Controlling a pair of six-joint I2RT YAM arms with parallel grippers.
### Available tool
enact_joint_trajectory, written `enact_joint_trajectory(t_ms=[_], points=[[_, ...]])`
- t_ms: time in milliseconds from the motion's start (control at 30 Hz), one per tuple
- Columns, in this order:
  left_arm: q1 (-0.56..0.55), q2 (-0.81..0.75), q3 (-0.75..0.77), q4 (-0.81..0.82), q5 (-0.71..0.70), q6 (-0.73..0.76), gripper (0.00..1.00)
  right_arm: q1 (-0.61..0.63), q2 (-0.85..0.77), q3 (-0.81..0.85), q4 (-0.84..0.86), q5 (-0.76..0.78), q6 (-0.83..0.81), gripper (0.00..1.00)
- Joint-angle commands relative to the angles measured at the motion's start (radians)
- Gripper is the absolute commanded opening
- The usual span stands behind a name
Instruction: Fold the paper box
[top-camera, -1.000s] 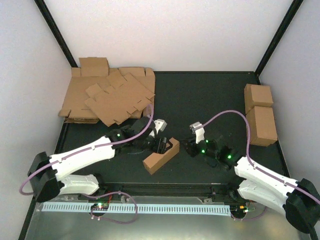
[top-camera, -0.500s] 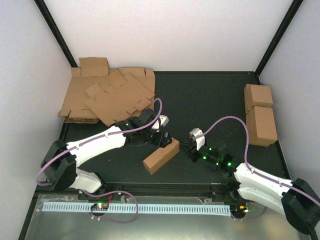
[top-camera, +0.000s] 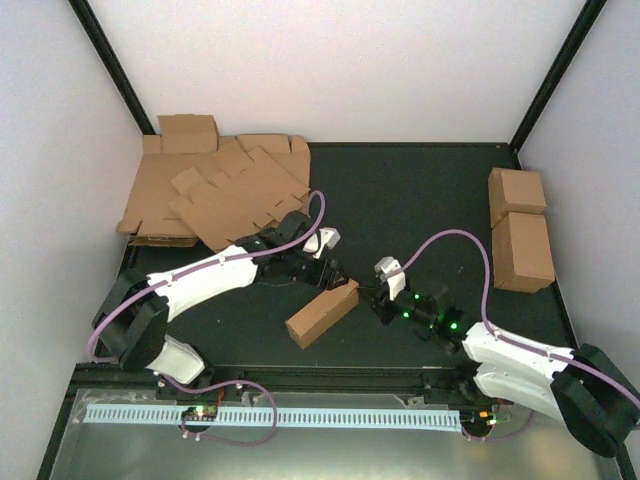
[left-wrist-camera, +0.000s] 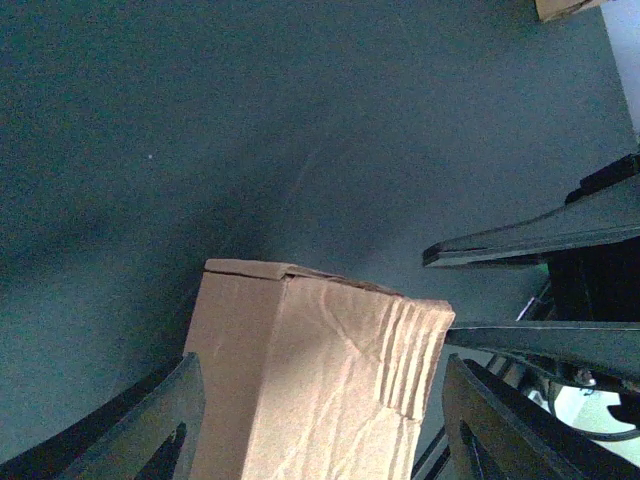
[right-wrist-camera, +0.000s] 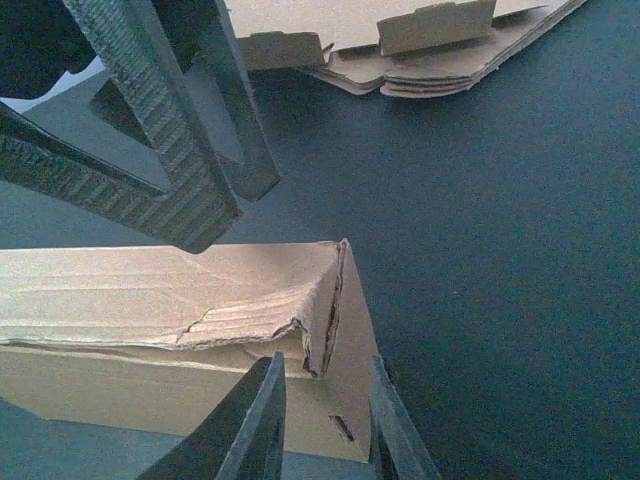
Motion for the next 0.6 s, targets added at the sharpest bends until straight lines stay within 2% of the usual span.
enact_joint_trajectory(t_ms=[0, 333, 567], points=[[0.006, 0.027, 0.024, 0.065, 0.068, -0.009, 0.68, 0.000, 0.015, 0.003, 0.066, -0.004, -0.027, 0.26], [0.008, 0.079, 0.026, 0.092, 0.078, -0.016, 0.67, 0.000, 0.049, 0.012, 0.085, -0.007, -0.038, 0.25], [0.008, 0.103, 0.034, 0.106, 0.092, -0.012, 0.59, 0.002, 0.076, 0.021, 0.105, -0.018, -0.036, 0.23]])
